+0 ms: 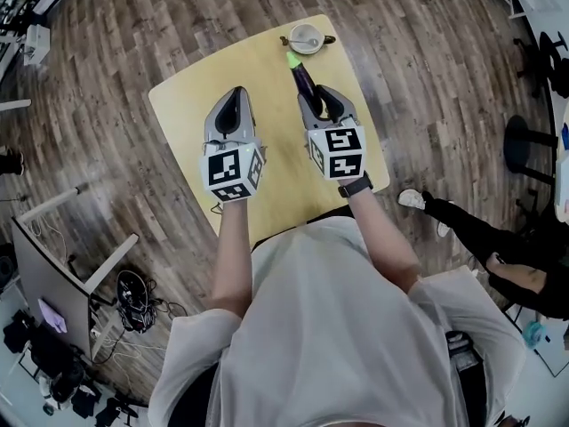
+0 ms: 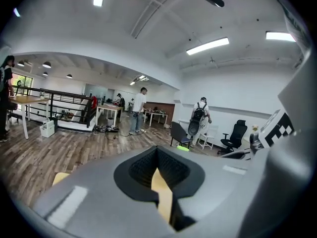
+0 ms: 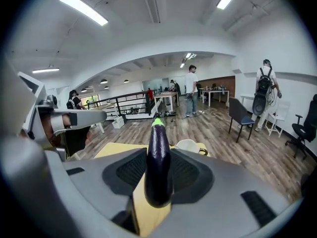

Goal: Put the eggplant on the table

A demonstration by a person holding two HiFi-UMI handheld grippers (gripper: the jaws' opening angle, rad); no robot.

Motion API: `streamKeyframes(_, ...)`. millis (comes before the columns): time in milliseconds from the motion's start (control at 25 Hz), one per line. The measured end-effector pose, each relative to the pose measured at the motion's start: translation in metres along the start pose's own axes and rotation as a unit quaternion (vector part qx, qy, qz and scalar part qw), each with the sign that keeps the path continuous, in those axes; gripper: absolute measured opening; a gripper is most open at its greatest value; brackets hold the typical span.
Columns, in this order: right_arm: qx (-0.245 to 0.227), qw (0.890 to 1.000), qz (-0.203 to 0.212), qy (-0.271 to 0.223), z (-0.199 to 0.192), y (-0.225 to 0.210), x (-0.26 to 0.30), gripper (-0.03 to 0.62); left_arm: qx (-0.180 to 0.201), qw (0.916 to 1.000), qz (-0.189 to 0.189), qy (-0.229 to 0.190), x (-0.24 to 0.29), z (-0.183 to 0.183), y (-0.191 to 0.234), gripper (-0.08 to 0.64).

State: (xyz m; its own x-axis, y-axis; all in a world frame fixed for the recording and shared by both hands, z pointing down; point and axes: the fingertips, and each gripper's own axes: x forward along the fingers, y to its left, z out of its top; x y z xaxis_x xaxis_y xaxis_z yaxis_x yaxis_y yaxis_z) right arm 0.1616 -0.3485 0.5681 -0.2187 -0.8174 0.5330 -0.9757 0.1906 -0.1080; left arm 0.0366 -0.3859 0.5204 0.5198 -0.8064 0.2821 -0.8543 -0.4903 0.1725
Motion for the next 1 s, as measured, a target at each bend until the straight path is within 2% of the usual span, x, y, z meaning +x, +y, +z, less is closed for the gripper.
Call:
streamKeyframes(320,-0.002,0.999,0.024,0.047,-0.024,-0.007,0.078,0.153,-0.015,0.9995,0.021,0.019,0.041,-0.036,0.029,0.011)
streamKeyframes(480,0.002,0.997,0.020,0.074,-0.041,-0.006,0.114,0.153,-0.033,0.9986,0.029,0.029,0.055,-0.055,0.046,0.011)
streamKeyframes(680,0.028,0.994,0.014,0.106,-0.061,-0.009,0.152,0.153,-0.034,0.9981,0.037,0.036,0.072,-0.068,0.060,0.011)
streamKeyframes(1000,0.045,0.987,-0.011,0.155,-0.092,-0.012,0.173,0.153,-0.054,0.9956,0.058,0.051,0.076,-0.081,0.074,0.011)
